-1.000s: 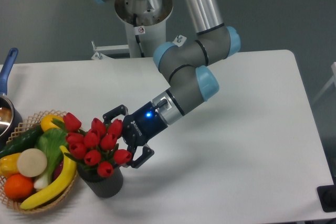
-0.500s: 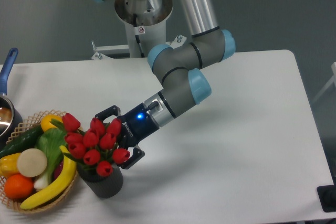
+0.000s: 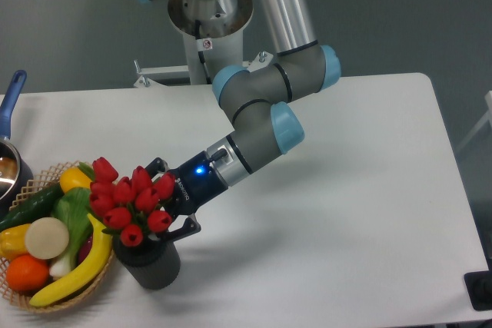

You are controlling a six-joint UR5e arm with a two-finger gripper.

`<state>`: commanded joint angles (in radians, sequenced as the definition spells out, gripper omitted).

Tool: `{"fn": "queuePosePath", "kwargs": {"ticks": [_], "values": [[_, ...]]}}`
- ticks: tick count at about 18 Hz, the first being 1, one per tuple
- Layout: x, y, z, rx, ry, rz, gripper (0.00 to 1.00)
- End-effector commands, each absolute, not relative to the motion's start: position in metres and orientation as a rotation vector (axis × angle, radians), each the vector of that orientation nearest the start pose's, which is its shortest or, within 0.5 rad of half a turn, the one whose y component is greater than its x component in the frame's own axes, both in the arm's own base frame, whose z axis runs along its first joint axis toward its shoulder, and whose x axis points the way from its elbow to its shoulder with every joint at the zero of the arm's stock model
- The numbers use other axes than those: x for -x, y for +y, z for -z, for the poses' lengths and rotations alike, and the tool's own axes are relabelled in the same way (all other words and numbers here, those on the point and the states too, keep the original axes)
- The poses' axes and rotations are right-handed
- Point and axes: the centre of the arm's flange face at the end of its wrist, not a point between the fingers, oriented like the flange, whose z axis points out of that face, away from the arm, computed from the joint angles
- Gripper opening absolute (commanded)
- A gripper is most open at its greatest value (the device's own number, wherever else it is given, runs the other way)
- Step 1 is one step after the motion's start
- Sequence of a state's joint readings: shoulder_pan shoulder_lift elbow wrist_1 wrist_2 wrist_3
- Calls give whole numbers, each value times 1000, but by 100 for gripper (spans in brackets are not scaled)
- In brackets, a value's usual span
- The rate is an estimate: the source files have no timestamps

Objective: Pick up the flowers from the vase
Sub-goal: 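Lift the gripped tulip bunch up out of the black vase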

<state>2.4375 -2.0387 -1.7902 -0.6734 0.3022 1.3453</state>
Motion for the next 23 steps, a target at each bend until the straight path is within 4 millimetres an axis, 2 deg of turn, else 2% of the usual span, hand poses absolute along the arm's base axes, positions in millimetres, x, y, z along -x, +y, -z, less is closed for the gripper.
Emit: {"fn": "queuePosePath", "kwargs": {"ticks": [5, 9, 17, 23], "values": [[315, 560, -296, 1786, 587, 425, 13], [312, 559, -307, 1779, 589, 420, 15], [307, 554, -350, 1737, 537, 455, 15], [305, 553, -370, 1747, 478, 497, 15]]}}
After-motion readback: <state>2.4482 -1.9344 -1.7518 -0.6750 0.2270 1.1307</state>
